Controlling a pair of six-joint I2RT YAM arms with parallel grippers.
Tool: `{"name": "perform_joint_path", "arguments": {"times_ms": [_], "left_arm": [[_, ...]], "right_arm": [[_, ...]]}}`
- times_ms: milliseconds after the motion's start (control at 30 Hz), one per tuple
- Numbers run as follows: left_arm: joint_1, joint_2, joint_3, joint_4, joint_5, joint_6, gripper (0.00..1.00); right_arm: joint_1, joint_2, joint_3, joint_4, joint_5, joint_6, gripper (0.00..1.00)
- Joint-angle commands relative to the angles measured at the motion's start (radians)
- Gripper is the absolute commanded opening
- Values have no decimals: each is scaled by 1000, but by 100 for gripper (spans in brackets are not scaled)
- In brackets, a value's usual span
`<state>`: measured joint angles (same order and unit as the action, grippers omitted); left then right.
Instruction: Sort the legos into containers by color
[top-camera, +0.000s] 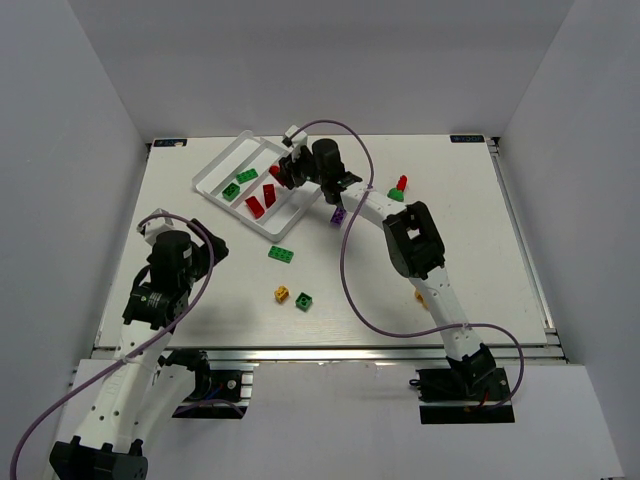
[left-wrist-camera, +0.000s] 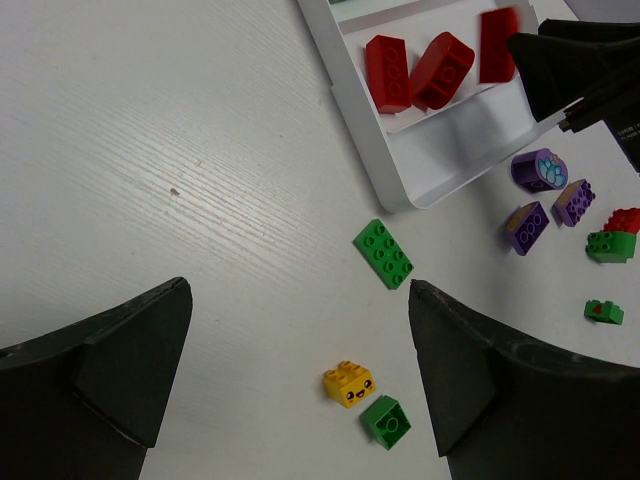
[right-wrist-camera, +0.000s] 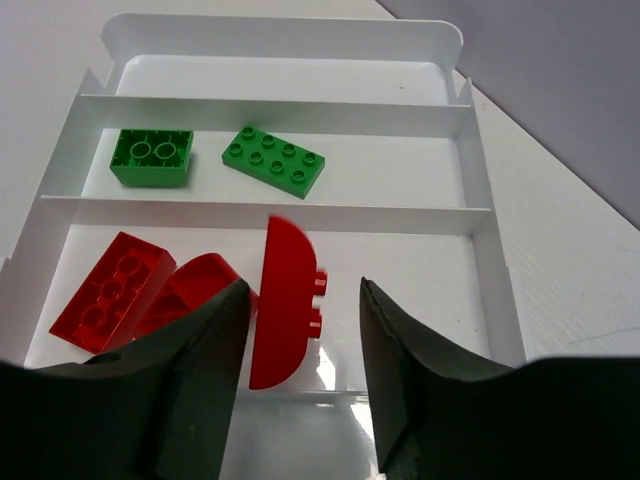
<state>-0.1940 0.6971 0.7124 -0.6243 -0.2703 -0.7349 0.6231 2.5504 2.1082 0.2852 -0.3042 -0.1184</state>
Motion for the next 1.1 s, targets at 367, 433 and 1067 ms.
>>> {"name": "perform_joint_path", "arguments": {"times_ms": [367,433,1067], "left_arm": [[1,-27,19,26,-75,-27,98],[1,-42,18,29,-69,-21,98],[-1,-176,-97,109,52,-179,95]], "right_arm": [[-17,-183,-4,-78,37,-70,89],[-49,-246,12,-243,18,-69,89],[-505,-363,-96,-754,249,313,53]]}}
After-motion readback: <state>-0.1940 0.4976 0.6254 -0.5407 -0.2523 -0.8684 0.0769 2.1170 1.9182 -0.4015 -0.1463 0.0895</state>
